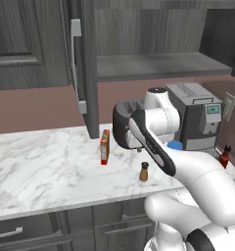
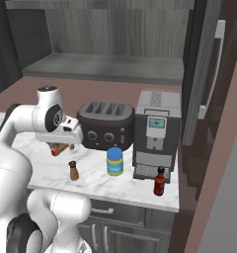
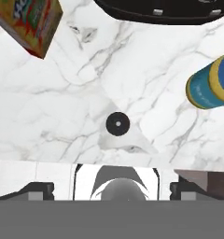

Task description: There are various items on the counter. Only move the condiments/shakers into the cabinet.

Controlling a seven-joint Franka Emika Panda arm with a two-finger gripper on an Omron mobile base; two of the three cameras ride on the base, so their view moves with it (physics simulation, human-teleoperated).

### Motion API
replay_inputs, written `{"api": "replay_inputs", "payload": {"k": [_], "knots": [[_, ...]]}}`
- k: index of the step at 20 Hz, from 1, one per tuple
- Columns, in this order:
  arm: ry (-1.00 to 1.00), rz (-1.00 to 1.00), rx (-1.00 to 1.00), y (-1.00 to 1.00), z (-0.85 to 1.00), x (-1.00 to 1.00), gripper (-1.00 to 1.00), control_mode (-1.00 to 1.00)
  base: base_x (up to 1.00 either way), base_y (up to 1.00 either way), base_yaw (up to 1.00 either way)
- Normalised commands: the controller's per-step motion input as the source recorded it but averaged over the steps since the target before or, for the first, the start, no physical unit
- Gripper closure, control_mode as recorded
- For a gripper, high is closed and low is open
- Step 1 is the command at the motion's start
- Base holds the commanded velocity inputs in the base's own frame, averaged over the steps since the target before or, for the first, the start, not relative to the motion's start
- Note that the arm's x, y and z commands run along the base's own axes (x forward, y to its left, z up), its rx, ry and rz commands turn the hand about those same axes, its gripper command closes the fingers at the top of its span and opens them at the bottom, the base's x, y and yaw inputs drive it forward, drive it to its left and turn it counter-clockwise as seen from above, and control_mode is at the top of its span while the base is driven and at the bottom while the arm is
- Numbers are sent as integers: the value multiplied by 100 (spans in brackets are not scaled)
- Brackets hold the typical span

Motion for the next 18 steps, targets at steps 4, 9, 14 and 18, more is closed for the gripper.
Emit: {"api": "replay_inputs", "payload": {"k": [4, 9, 14, 18], "knots": [[2, 0, 7, 0, -61, 0, -100, -100, 0, 0, 0], [0, 0, 2, 0, -36, 14, -100, -100, 0, 0, 0], [-1, 0, 0, 0, -30, 30, -100, -100, 0, 0, 0], [-2, 0, 0, 0, -18, 49, -100, -100, 0, 0, 0]]}}
